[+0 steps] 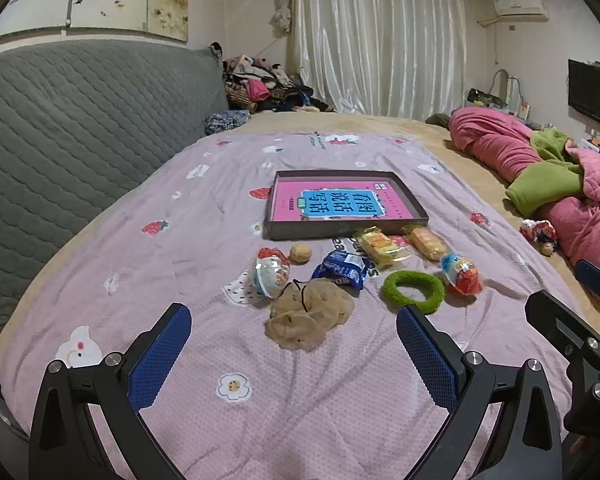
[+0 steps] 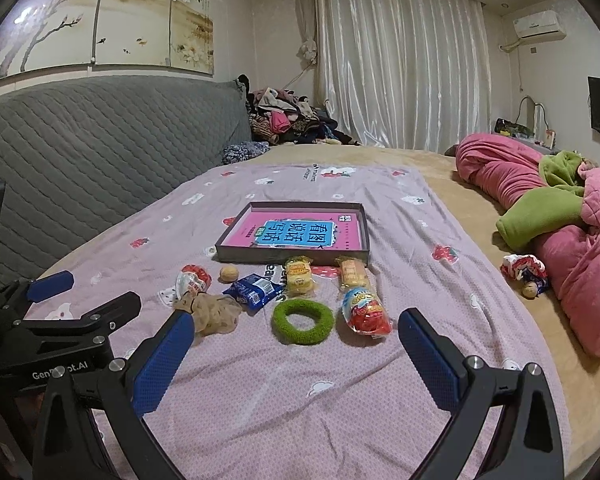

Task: Organize objects

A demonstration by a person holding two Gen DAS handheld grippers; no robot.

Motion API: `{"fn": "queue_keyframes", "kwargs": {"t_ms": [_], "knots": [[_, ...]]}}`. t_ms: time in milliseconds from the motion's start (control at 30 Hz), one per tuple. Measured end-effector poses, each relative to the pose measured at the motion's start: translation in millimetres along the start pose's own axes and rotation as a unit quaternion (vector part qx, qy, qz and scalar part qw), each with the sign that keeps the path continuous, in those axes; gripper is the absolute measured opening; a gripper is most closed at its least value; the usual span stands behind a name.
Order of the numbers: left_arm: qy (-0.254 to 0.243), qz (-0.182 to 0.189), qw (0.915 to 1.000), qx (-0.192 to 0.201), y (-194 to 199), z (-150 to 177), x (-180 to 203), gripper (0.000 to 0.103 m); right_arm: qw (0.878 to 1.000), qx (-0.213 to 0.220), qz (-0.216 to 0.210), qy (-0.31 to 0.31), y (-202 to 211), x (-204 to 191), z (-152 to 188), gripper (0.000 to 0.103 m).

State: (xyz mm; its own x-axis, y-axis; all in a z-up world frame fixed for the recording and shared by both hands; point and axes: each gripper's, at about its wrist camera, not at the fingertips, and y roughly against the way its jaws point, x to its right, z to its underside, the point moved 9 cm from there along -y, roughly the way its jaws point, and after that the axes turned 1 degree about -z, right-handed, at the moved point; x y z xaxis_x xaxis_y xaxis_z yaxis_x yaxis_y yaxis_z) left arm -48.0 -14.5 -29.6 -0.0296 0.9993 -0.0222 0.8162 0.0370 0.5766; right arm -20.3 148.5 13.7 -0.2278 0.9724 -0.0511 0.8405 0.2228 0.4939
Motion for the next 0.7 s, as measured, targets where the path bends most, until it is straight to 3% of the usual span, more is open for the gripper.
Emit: {"fn": "queue_keyframes", "kwargs": {"t_ms": [700], "knots": [[0.012,0.011,0.9998,0.015,15.2,-10.4,-5.4,0.102,1.0,0.028,0.0,0.013,15.8,-4.0,-15.8,0.103]]}}
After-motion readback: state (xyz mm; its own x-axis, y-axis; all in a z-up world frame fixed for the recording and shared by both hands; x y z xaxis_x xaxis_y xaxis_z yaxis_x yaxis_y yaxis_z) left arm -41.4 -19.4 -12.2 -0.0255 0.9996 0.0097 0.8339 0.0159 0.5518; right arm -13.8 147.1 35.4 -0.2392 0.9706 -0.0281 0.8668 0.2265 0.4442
